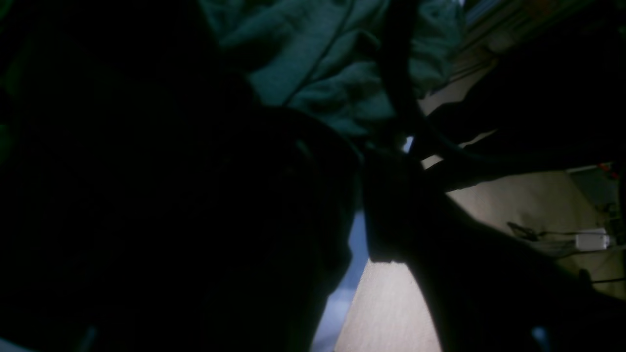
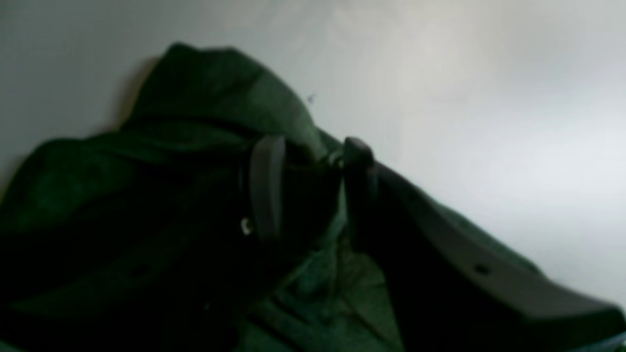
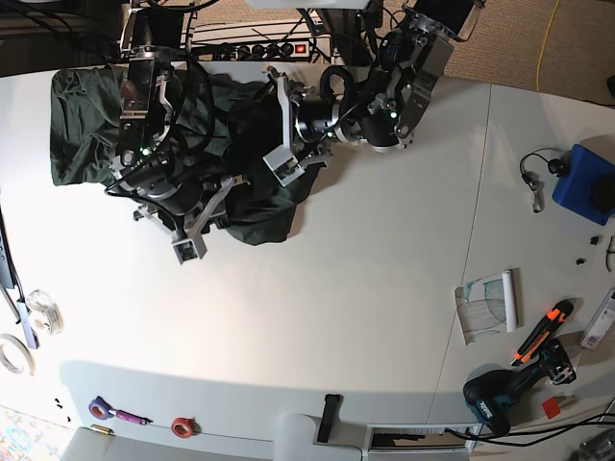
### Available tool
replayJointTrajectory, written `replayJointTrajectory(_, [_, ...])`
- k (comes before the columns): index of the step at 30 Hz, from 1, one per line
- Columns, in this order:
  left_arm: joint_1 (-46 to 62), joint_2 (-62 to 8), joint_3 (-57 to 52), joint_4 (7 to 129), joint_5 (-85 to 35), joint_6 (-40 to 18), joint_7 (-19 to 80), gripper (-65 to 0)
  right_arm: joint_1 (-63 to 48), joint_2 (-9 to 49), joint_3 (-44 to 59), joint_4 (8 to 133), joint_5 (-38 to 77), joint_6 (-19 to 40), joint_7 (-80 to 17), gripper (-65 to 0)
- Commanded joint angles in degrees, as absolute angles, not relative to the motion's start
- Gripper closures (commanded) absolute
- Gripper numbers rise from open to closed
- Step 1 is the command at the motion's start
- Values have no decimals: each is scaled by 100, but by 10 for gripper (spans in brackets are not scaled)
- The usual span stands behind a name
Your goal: Layout the t-shirt on the table in an organized manner, then fold the t-shirt properly
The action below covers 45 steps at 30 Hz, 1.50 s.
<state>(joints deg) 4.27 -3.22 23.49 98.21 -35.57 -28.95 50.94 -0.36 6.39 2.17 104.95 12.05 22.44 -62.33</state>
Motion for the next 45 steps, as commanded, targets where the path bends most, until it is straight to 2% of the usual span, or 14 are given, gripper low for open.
replayJointTrajectory(1, [364, -274, 2344, 9966, -3830, -3030, 4976, -344, 137, 729, 235, 10702, 1286, 2255, -6086, -203])
replayJointTrajectory(7, [364, -276, 2346, 10549, -4744, -3933, 5621, -343, 259, 919, 464, 11255, 1297, 2220, -6075, -203])
replayJointTrajectory(12, [364, -344, 2349, 11050, -5319, -4000, 6252, -332, 259, 923, 1286, 11288, 1299, 2220, -6058, -202])
replayJointTrajectory(16, [364, -397, 2294, 11069, -4932, -3997, 5874, -243, 257, 952, 2414, 11288, 1302, 2220, -6047, -202])
replayJointTrajectory(20, [362, -397, 2259, 11069, -3903, -3245, 5317, -125, 220, 1219, 3577, 11281, 1409, 2222, -6246, -202])
replayJointTrajectory(24, [344, -397, 2265, 11065, -3310, -3037, 4877, -30, -145, 1594, 4338, 11281, 2346, 2324, -6305, -201])
replayJointTrajectory(27, [255, -377, 2274, 11039, -3002, -2727, 4831, 0, -449, 1708, 4558, 11281, 2875, 2493, -6451, -201])
replayJointTrajectory(30, [202, -368, 2274, 10890, -2491, -2217, 4840, -6, -705, 1710, 4576, 11281, 3144, 2506, -6475, -201])
replayJointTrajectory(31, [196, -368, 2274, 10816, -2386, -2215, 4845, -36, -762, 1697, 4576, 11281, 3236, 2504, -6475, -201])
replayJointTrajectory(34, [189, -364, 2276, 10626, -2375, -2204, 4945, -218, -792, 1667, 4574, 11281, 3446, 2508, -6501, -201])
replayJointTrajectory(35, [189, -366, 2274, 10578, -2443, -2204, 4971, -251, -790, 1667, 4571, 11281, 3514, 2506, -6499, -201])
replayJointTrajectory(40, [176, -364, 2274, 10370, -2440, -2206, 4934, -264, -792, 1667, 4571, 11281, 3577, 2506, -6499, -201])
replayJointTrajectory(45, [169, -364, 2274, 10300, -2397, -2110, 4925, -326, -790, 1667, 4571, 11281, 3579, 2506, -6501, -201])
